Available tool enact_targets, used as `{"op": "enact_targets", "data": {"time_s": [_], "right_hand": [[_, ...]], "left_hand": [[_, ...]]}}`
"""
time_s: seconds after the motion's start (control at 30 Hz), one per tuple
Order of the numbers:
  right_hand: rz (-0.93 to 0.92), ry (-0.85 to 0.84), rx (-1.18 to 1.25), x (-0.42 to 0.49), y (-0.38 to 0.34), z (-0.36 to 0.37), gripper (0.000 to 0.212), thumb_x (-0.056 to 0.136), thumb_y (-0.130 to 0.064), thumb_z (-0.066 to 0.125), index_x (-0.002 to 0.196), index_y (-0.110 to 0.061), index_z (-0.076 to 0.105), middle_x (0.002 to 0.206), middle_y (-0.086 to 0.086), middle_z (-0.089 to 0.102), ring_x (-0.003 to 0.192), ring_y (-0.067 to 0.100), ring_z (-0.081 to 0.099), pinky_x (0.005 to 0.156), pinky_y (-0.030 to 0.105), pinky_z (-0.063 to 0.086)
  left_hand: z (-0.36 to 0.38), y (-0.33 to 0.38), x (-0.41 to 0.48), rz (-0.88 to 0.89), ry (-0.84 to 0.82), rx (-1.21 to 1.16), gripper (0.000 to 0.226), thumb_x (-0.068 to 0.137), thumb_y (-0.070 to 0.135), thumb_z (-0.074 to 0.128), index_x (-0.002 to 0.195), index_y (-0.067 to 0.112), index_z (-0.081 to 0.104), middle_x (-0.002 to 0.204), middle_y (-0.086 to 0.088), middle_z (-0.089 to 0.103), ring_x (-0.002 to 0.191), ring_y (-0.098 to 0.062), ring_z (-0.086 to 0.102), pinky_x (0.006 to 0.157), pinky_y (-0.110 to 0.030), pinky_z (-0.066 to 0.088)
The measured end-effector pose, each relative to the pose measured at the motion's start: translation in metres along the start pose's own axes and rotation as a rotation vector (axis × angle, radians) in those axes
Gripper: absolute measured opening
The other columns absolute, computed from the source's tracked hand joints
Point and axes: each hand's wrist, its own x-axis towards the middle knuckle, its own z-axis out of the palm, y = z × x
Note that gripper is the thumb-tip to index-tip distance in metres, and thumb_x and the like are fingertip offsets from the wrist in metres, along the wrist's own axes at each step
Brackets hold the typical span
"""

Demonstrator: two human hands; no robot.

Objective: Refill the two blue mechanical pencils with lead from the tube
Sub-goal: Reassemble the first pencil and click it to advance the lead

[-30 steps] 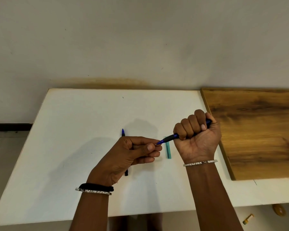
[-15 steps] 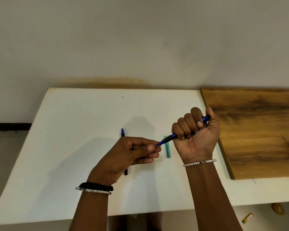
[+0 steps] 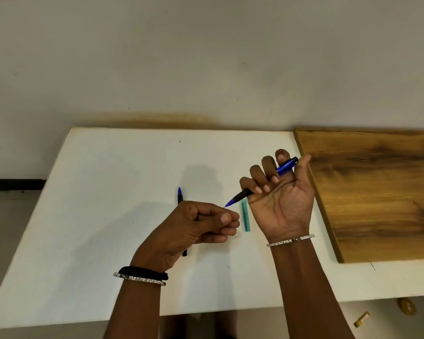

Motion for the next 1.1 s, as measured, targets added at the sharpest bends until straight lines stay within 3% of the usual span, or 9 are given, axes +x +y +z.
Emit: {"op": "enact_targets", "data": {"time_s": [0.17,0.33,0.57,1.1], "right_hand": [[-0.037,0.057,0.0,-0.0005,-0.0029,-0.0007,0.051,0.099,-0.058,0.031,0.08,-0.014,0.048,0.061,-0.003,0.023,0.048,0.009,0.02,0.047,0.025,0.019],[-0.046,0.093,-0.017,-0.0016,-0.0049,0.0006,0.055,0.097,-0.061,0.03,0.068,-0.015,0.038,0.053,-0.004,0.019,0.042,0.009,0.015,0.042,0.023,0.015],[-0.067,0.104,0.024,-0.0014,-0.01,0.0044,0.052,0.099,-0.041,0.026,0.053,-0.017,0.036,0.047,-0.006,0.016,0.038,0.009,0.011,0.038,0.019,0.015],[-0.072,0.105,0.053,-0.0009,-0.009,0.004,0.055,0.099,-0.044,0.026,0.053,-0.017,0.037,0.047,-0.006,0.017,0.039,0.009,0.011,0.036,0.019,0.017]], "left_hand": [[-0.0004,0.0004,0.0009,0.006,0.031,-0.011,0.026,0.081,0.027,0.07,0.103,0.014,0.076,0.104,-0.009,0.076,0.097,-0.02,0.072,0.074,-0.022,0.057],[0.0035,-0.0001,0.0019,0.022,0.001,-0.03,0.028,0.082,0.025,0.069,0.105,0.012,0.074,0.104,-0.01,0.075,0.096,-0.02,0.072,0.075,-0.022,0.057],[0.005,0.0007,0.0018,0.038,-0.028,-0.068,0.028,0.081,0.026,0.068,0.105,0.013,0.074,0.105,-0.01,0.075,0.096,-0.018,0.072,0.075,-0.022,0.057],[0.004,0.0007,0.0014,0.044,-0.069,-0.092,0.031,0.08,0.028,0.07,0.108,0.015,0.074,0.107,-0.008,0.075,0.098,-0.017,0.072,0.076,-0.021,0.057]]}}
